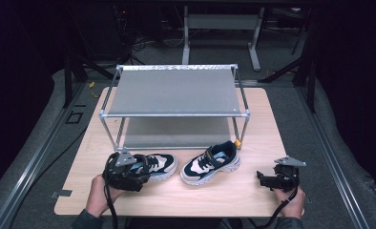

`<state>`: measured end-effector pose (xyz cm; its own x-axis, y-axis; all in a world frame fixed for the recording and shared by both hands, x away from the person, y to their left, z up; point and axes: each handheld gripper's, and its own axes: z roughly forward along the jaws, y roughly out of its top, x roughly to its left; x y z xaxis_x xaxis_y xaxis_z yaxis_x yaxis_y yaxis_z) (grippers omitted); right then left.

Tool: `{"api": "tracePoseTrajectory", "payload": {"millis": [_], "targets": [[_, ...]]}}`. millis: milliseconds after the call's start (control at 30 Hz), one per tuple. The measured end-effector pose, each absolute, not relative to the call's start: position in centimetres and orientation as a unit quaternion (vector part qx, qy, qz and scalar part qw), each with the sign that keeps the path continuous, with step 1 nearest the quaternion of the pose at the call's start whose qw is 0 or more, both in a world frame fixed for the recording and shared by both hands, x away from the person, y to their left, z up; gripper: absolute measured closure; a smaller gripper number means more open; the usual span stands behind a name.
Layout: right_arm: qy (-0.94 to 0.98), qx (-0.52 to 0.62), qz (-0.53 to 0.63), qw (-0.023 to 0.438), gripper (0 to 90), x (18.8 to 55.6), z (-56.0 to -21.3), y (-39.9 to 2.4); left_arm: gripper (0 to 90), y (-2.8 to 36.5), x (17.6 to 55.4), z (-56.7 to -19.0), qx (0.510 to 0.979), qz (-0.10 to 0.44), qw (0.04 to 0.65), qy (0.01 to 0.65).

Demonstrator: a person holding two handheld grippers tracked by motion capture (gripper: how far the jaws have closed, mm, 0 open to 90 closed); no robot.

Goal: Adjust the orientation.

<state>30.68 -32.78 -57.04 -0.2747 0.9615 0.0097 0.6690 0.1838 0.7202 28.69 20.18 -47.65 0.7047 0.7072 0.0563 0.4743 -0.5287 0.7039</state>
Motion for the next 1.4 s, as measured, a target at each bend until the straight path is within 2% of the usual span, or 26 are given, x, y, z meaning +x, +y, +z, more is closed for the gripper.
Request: {"api": "tracePoseTrajectory", "payload": {"millis": [33,100,167,333,633,733,767,933,1233,1333,1400], "targets": [[0.733,0.556,0.315,0.232,4.0,30.7,-57.0,-32.8,11.1,20.8,28.6,-47.4,0.855,0.17,0.345,0.347],[0.733,0.556,0.315,0.233,4.3,30.7,-57.0,-32.8,0.0,22.2,28.7,-47.2,0.849,0.172,0.349,0.356],[0.733,0.555,0.316,0.232,4.5,30.7,-57.0,-32.8,0.0,24.6,28.8,-47.1,0.837,0.171,0.366,0.369],[0.733,0.556,0.316,0.232,4.7,30.7,-57.0,-32.8,0.0,27.3,29.8,-48.6,0.834,0.148,0.379,0.373],[0.733,0.556,0.316,0.233,4.8,30.7,-57.0,-32.8,0.0,27.8,31.1,-52.5,0.836,0.109,0.398,0.363],[0.733,0.556,0.316,0.233,5.0,30.7,-57.0,-32.8,16.2,27.3,31.0,-52.9,0.832,0.103,0.417,0.352],[0.733,0.556,0.316,0.233,5.0,30.7,-57.0,-32.8,18.2,27.3,31.0,-52.9,0.832,0.103,0.417,0.352],[0.733,0.556,0.316,0.233,5.1,30.7,-57.0,-32.8,20.4,26.1,29.6,-52.9,0.818,0.138,0.413,0.376],[0.733,0.556,0.316,0.233,5.2,30.7,-57.0,-32.8,23.2,24.3,27.1,-53.1,0.791,0.134,0.427,0.417],[0.732,0.556,0.316,0.233,5.4,30.7,-57.0,-32.9,15.5,23.7,26.7,-53.3,0.795,0.154,0.422,0.409],[0.732,0.556,0.316,0.233,5.5,30.7,-57.0,-32.9,1.6,23.4,27.0,-53.4,0.797,0.154,0.419,0.406]]}}
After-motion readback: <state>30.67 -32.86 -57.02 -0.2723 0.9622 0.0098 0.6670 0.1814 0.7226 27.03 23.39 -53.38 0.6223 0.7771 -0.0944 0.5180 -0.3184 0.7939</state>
